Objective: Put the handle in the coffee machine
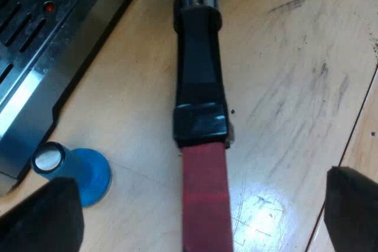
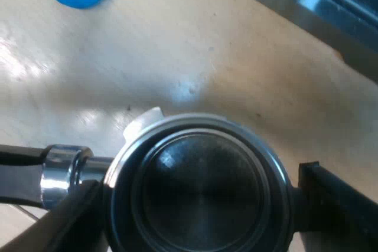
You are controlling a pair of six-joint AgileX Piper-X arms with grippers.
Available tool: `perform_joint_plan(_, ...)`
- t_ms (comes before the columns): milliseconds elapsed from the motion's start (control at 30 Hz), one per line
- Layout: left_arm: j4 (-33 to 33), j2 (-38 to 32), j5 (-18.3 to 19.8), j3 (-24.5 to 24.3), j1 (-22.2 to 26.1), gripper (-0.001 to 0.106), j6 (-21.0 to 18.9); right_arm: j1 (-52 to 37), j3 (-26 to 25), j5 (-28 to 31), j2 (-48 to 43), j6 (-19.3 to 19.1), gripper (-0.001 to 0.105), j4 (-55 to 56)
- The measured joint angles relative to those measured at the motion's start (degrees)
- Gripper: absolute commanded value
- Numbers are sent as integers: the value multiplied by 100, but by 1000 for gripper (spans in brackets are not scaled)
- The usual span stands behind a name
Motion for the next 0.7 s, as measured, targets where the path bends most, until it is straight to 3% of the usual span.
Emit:
perform_joint_plan(300, -174, 14, 93, 497, 0, 83, 214, 0, -266, -267, 0, 92, 0, 71)
perform_joint_plan(633, -485, 14, 106, 514, 0, 83, 309, 0, -266, -345, 0, 100, 0, 114)
perform_joint_plan(700, -752, 14, 122, 799, 0, 83, 309, 0, -266, -345, 0, 100, 0, 114)
